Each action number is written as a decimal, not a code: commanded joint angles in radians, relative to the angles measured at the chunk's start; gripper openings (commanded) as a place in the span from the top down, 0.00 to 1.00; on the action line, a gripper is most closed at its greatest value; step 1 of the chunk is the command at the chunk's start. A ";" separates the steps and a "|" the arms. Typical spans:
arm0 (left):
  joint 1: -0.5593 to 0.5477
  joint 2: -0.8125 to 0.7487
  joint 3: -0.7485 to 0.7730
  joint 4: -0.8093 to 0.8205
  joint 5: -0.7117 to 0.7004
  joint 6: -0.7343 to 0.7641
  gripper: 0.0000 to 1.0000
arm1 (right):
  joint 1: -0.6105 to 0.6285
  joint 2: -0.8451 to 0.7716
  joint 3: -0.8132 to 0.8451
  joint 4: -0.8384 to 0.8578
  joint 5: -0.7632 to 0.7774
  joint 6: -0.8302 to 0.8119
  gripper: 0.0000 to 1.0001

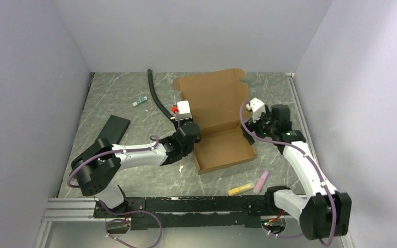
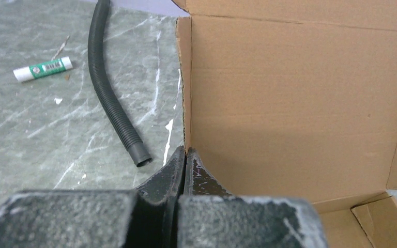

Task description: Fold the paper box

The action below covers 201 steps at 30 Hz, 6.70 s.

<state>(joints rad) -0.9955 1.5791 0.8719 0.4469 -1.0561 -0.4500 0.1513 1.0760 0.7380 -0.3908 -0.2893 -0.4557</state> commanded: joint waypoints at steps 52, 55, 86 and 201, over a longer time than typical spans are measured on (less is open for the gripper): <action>0.098 0.070 -0.163 0.668 0.499 0.418 1.00 | -0.298 0.811 0.706 -0.040 -0.959 -0.106 0.31; 0.108 0.076 -0.160 0.665 0.517 0.408 1.00 | -0.283 0.820 0.695 -0.033 -0.971 -0.107 0.34; 0.141 0.101 -0.189 0.754 0.670 0.372 1.00 | -0.269 0.727 0.603 -0.185 -1.131 -0.288 0.52; 0.729 -0.131 -0.267 0.510 1.699 -0.073 0.26 | -0.245 0.650 0.704 -0.774 -0.837 -0.891 0.63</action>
<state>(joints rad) -0.2653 1.5547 0.6014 1.2247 0.7155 -0.6041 -0.0914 1.7813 1.4544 -1.1435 -1.2171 -1.3090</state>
